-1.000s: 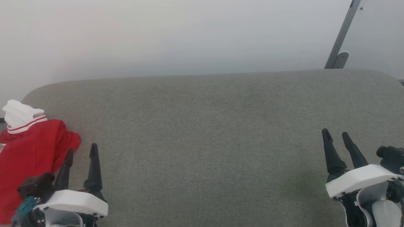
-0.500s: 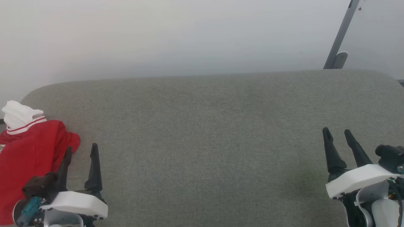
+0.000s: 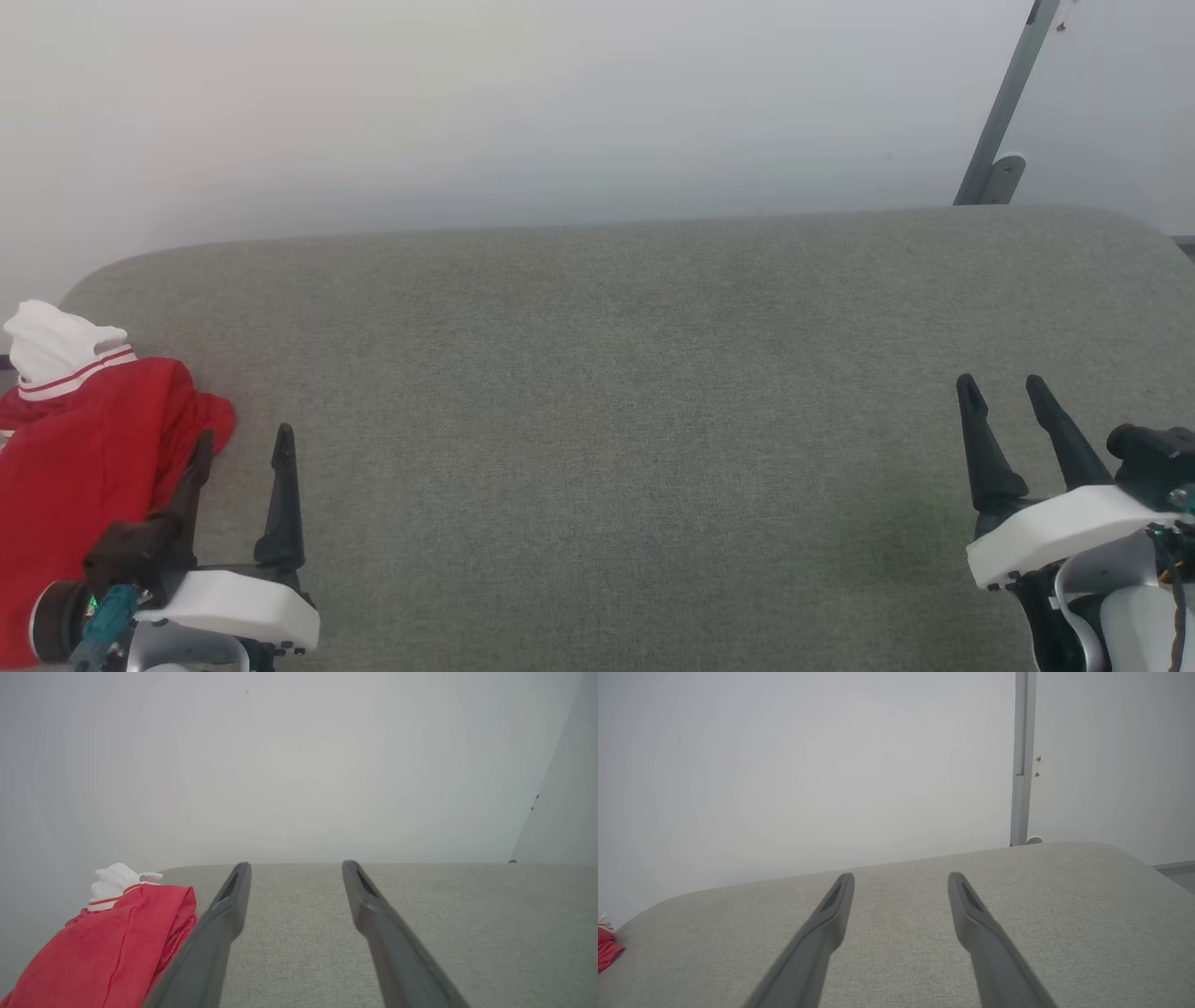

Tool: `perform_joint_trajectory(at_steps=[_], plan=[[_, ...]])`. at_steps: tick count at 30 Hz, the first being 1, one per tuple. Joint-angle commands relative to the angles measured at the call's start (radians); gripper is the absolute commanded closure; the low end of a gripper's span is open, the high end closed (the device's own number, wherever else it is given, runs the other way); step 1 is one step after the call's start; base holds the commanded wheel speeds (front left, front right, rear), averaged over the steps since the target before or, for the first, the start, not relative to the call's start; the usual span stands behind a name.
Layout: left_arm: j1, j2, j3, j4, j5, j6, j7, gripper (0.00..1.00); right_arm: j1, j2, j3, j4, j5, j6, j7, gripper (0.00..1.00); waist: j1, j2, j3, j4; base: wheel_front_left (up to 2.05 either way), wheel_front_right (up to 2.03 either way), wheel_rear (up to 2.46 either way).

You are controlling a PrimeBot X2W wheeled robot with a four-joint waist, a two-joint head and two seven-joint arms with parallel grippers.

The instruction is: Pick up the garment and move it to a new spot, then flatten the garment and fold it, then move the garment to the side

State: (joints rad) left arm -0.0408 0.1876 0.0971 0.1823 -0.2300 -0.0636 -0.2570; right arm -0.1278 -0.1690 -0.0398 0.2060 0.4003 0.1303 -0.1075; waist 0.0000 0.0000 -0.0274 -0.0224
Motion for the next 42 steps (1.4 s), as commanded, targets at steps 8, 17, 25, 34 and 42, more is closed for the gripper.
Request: perform_joint_trajectory(at_steps=[8, 17, 25, 34, 42], plan=[[0.013, -0.002, 0.004, 0.007, 0.031, -0.008, -0.009, 0.00, -0.002, -0.006, 0.000, -0.006, -0.019, 0.001, -0.007, 0.00, 0.0000, 0.0000, -0.001, 0.002, 0.00, 0.00, 0.00], [0.012, -0.010, 0.006, 0.012, 0.019, -0.019, -0.010, 0.00, -0.004, -0.005, -0.004, -0.001, -0.019, 0.001, -0.008, 0.00, 0.0000, 0.0000, 0.000, 0.003, 0.00, 0.00, 0.00], [-0.018, -0.020, 0.018, 0.034, 0.002, -0.013, -0.010, 0.00, -0.005, -0.008, 0.003, -0.007, -0.011, 0.001, -0.001, 0.00, 0.0000, 0.0000, -0.006, 0.049, 0.00, 0.00, 0.00], [-0.030, 0.005, 0.044, 0.045, -0.015, -0.002, -0.005, 0.00, -0.019, -0.010, 0.068, 0.008, -0.004, 0.001, 0.011, 0.00, 0.0000, 0.0000, -0.036, 0.182, 0.00, 0.00, 0.00], [-0.003, 0.023, 0.071, 0.022, -0.046, 0.008, 0.018, 0.00, -0.040, -0.009, 0.129, 0.034, 0.008, 0.001, 0.005, 0.00, 0.0000, 0.0000, -0.057, 0.295, 0.00, 0.00, 0.00]])
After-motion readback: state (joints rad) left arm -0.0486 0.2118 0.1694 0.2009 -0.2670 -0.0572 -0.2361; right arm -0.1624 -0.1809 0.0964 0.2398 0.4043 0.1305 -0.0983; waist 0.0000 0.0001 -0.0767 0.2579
